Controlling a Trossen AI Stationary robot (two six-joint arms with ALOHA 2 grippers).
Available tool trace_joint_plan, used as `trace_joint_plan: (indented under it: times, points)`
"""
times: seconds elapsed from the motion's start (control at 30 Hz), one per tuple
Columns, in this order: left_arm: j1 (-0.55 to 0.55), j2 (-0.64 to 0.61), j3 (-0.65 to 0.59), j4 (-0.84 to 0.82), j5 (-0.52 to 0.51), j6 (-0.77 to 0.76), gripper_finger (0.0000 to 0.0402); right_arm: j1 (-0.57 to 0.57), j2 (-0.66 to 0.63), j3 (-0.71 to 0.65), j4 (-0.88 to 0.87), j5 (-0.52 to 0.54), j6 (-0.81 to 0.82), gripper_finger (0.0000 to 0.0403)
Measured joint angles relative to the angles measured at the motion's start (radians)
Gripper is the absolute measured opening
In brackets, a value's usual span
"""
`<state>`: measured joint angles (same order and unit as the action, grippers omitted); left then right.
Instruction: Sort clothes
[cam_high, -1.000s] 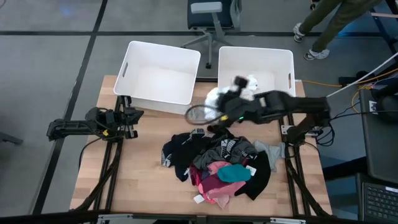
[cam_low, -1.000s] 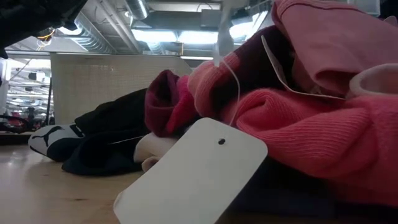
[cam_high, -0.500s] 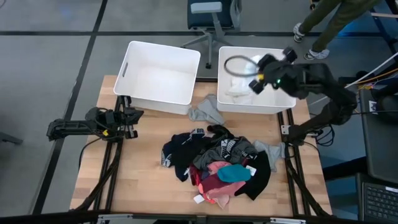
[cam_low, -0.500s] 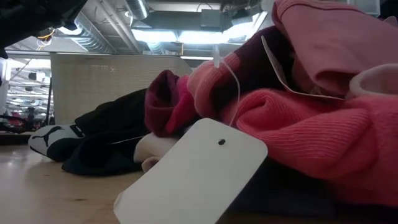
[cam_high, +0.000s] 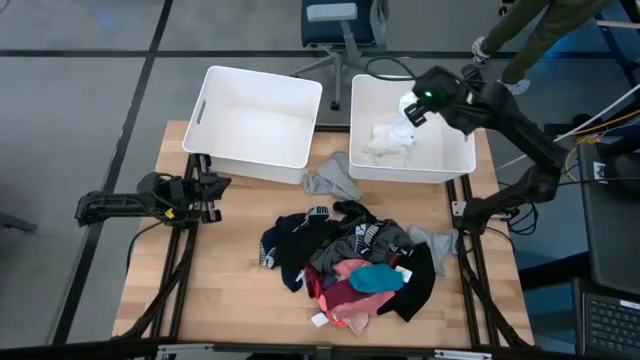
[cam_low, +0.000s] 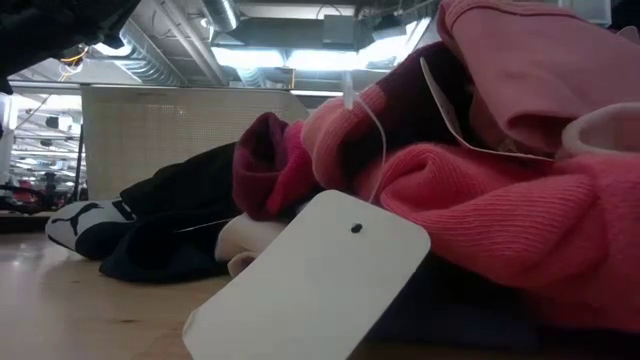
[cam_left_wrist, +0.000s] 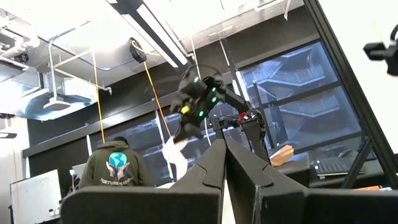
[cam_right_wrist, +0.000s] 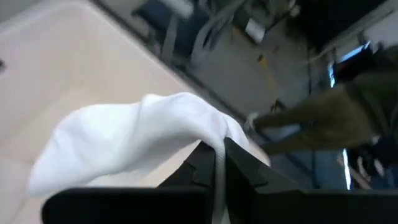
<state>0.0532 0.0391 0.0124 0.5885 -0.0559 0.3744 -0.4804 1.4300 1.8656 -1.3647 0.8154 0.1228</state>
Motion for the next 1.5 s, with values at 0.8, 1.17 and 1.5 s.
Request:
trace_joint_plan:
  times: [0.8, 1.17, 1.5]
  points:
    - [0.000, 0.000, 0.000, 0.000, 0.000, 0.011, 0.0004, -0.122, 0.001, -0.494, 0.346, -0.390, -0.091, 0.0022]
    - [0.000, 0.000, 0.000, 0.000, 0.000, 0.011, 0.0004, -0.122, 0.001, -0.494, 0.345, -0.469, -0.075, 0.0165]
    - [0.000, 0.000, 0.000, 0.000, 0.000, 0.011, 0.0004, -0.069, -0.001, -0.338, 0.193, -0.495, -0.019, 0.0256]
